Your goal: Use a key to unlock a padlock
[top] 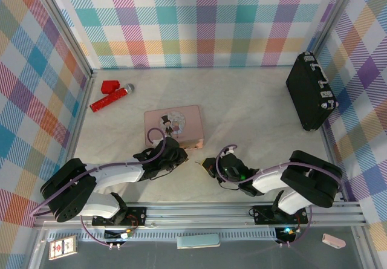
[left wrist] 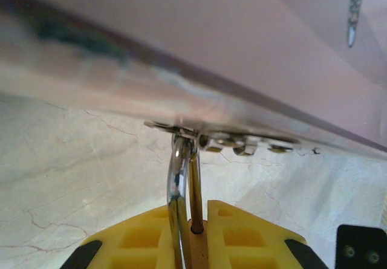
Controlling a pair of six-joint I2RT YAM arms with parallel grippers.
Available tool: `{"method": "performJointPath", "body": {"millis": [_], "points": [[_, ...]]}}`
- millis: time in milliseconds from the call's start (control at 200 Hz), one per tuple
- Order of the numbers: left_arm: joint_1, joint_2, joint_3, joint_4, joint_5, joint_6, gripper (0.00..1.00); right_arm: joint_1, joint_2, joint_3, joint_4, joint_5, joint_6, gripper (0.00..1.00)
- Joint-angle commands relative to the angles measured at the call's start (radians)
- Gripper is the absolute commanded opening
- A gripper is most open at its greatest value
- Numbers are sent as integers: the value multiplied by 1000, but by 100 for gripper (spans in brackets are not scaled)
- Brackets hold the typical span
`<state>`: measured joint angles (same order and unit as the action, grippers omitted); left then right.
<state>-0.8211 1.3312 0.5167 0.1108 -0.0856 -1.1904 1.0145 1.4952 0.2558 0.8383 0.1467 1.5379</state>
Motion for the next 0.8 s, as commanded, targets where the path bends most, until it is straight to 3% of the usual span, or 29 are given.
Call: {"method": "performJointPath", "body": {"millis": [0,545,795], "points": [[15,-30,8,89,-50,-25,12,15,29,-15,107,21,42,0],[8,-21,-9,141,-33,-63,9,42,174,-27,326,18,163,0],[4,-15,-8,148,-34,-66,9,43,179,-29,346,27,181,0]]}}
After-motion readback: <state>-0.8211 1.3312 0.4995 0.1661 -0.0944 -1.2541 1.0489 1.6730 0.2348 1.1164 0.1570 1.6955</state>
